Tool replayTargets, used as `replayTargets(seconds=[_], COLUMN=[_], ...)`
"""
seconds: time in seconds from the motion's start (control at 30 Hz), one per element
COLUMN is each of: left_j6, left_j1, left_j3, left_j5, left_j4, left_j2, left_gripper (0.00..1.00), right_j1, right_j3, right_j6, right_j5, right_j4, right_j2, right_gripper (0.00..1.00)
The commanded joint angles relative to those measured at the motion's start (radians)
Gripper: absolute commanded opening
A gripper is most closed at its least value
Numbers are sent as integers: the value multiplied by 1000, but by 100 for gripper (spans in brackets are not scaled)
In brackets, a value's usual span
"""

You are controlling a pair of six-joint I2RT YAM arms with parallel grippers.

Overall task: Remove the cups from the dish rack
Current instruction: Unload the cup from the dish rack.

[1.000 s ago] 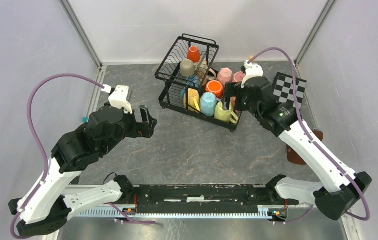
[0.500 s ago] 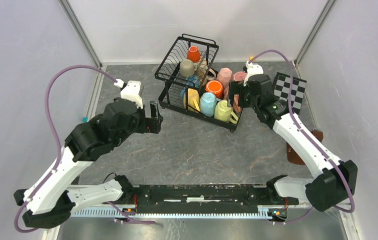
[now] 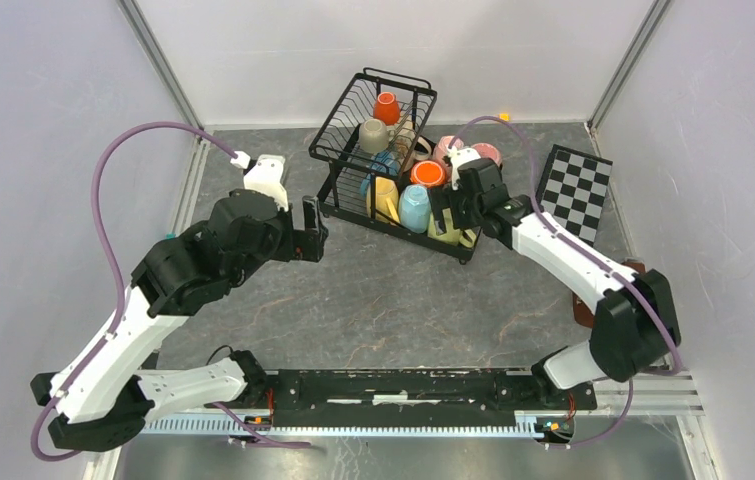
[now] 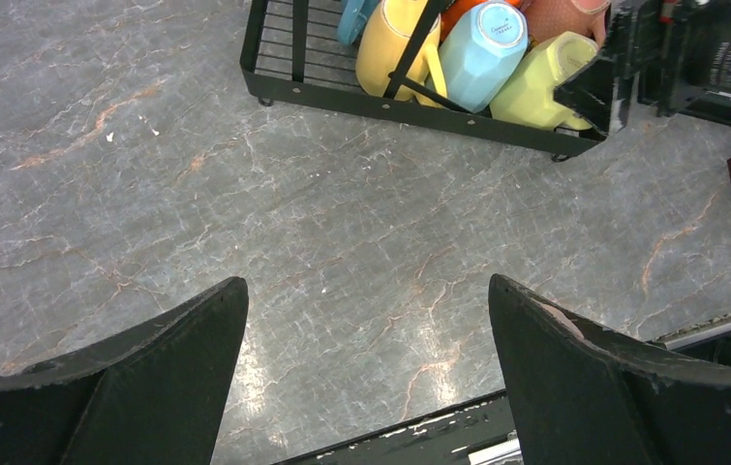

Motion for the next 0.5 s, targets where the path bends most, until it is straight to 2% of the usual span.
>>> replayTargets(seconds=[0.0,0.47], left_j6=[-7,-48], left_j1=[-3,-3], left_j3=[48,34], left_j5=[-15,-19], left_j4=[-8,-2], left_j2=[4,-4], left_gripper=[100,100], right_j1=[9,48], right_j3=[91,140], right_j6=[-43,-59], right_j5=[27,57], right_j4=[26,16], right_j2=[61,176], right_gripper=[98,98])
